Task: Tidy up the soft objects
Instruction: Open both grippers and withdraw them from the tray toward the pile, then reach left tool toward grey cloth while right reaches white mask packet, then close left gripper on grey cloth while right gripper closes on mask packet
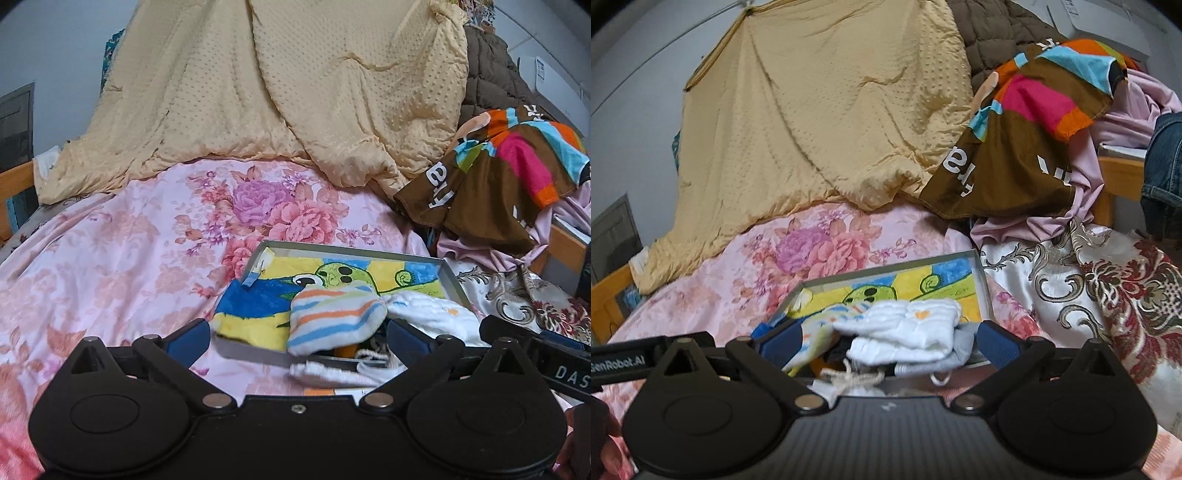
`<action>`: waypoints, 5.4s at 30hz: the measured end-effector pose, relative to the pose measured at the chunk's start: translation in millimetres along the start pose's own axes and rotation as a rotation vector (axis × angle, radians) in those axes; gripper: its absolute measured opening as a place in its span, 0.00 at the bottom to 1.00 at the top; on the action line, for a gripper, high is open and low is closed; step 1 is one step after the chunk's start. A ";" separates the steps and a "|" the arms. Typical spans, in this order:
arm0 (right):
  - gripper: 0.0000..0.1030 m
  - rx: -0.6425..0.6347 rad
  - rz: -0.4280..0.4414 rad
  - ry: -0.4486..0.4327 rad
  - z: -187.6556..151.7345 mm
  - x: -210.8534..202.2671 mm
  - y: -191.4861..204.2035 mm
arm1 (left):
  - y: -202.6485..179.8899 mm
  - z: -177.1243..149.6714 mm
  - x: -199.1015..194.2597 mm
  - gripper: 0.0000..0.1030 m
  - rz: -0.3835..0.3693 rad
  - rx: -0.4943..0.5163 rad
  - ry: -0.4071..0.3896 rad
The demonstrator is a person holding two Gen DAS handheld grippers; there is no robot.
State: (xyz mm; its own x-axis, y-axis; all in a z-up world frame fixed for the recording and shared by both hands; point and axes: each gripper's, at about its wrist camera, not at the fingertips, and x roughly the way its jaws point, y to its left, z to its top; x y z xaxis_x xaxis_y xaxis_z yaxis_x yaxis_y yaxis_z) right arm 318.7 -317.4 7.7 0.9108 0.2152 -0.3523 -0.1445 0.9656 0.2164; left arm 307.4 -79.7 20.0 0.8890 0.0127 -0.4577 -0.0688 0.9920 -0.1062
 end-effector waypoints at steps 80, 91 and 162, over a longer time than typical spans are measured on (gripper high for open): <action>1.00 -0.052 -0.126 0.173 -72.4 -104.2 24.1 | 40.7 -129.8 -68.8 0.99 -0.317 0.111 0.187; 1.00 -0.001 -0.155 0.242 -77.2 -91.2 11.8 | 28.1 -138.4 -48.3 0.99 -0.383 0.138 0.264; 0.73 -0.051 -0.063 0.524 -106.4 -43.9 26.3 | 29.3 -159.1 -27.2 0.23 -0.276 0.219 0.341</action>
State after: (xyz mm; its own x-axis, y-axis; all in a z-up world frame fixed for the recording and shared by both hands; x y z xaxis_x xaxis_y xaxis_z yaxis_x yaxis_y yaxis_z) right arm 233.8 -286.0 -68.0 0.6047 0.1882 -0.7739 -0.1259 0.9820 0.1404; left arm 209.2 -71.0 -111.1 0.6595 -0.2603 -0.7052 0.2781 0.9560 -0.0928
